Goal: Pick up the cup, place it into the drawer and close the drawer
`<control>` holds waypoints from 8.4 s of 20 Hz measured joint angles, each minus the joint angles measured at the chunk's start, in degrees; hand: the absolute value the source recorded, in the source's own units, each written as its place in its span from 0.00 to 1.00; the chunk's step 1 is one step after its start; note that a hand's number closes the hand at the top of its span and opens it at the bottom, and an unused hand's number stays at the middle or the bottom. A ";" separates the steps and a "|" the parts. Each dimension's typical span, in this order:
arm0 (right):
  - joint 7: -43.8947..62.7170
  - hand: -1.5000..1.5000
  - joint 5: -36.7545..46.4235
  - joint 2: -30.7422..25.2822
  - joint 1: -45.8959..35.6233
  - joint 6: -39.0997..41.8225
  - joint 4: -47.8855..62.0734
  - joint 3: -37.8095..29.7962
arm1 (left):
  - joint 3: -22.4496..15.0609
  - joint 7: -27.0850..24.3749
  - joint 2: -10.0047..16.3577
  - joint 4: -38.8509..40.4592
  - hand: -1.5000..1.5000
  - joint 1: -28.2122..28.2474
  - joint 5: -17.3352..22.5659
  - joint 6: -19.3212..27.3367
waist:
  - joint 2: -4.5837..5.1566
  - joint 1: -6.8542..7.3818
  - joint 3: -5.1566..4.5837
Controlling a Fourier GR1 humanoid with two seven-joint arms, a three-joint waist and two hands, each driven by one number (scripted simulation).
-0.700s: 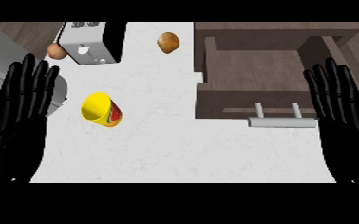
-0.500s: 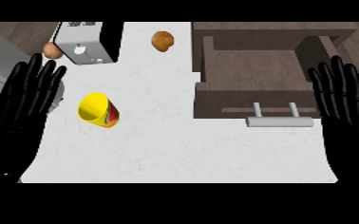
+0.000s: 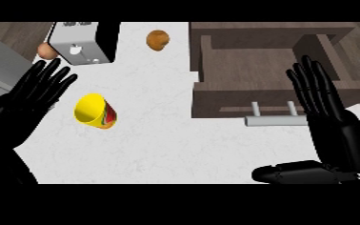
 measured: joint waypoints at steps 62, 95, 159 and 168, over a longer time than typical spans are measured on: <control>3.17 0.00 -4.77 -4.13 -14.92 4.46 9.82 -7.88 | -4.42 -51.43 -2.20 82.21 1.00 -26.71 -43.07 4.04 | 0.79 -2.53 -0.21; 3.68 0.00 -5.01 -6.22 -13.04 4.95 10.46 -11.43 | 4.52 -53.76 -17.47 61.90 1.00 -32.72 -31.55 27.15 | -0.79 0.93 0.14; 5.63 0.00 1.46 -15.76 -17.05 29.09 14.67 8.90 | -20.92 -29.42 -22.41 74.05 0.00 -65.75 -2.52 51.15 | 0.64 -4.72 0.15; -3.95 0.00 22.54 -13.08 -16.13 19.59 32.09 16.16 | -19.45 -32.57 -21.91 71.57 0.00 -61.11 -1.03 47.51 | 0.07 0.75 0.17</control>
